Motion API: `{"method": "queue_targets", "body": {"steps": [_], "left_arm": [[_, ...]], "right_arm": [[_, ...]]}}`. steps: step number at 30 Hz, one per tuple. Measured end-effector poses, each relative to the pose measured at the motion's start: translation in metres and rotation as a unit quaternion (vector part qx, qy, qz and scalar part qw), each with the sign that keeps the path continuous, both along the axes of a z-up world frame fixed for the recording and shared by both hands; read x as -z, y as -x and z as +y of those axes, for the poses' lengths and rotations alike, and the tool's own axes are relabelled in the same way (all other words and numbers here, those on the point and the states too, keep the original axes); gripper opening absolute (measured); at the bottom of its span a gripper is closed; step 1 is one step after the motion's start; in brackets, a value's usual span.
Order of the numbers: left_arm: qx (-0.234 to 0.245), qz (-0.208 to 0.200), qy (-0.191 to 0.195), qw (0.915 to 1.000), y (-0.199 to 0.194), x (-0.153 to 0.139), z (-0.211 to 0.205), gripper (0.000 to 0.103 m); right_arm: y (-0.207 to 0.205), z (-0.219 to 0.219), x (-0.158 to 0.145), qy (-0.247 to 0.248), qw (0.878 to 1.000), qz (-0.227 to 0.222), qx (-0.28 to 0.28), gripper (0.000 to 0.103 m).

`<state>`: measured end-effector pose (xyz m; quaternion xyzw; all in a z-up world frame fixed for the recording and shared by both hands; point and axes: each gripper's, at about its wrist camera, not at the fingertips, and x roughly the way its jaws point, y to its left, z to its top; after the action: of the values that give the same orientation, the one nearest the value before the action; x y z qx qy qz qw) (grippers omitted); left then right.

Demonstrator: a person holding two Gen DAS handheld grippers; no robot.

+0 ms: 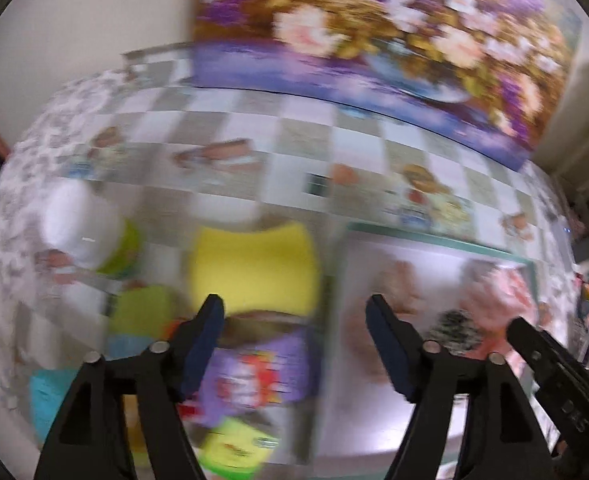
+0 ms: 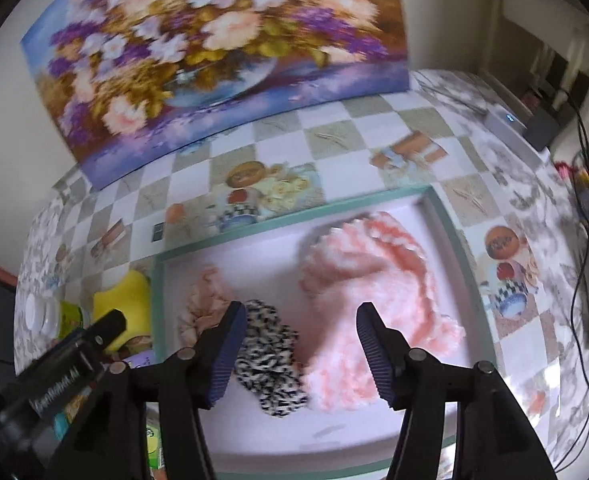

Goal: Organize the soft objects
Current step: 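Move both tools back to the pile, left tool toward the white bottle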

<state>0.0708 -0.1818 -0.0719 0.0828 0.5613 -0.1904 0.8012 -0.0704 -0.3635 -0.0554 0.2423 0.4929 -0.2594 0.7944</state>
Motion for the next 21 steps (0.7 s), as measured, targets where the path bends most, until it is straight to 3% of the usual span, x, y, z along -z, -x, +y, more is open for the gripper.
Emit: {"method": "queue_targets", "body": {"steps": [7,13,21], "left_arm": [[-0.076,-0.009,-0.017,0.9969,-0.036,-0.007,0.07,0.089],[-0.128,0.016,-0.001,0.9916,-0.058,0.0,0.118,0.089],[-0.138,0.055,-0.002,0.9889,-0.073,0.022,0.136,0.089]], "right_arm": [[-0.027,0.043,0.007,-0.01,0.998,-0.011,-0.058,0.085],[-0.051,0.077,0.013,-0.014,0.995,-0.023,-0.101,0.099],[-0.085,0.116,0.032,-0.051,0.986,-0.029,-0.156,0.1]]}}
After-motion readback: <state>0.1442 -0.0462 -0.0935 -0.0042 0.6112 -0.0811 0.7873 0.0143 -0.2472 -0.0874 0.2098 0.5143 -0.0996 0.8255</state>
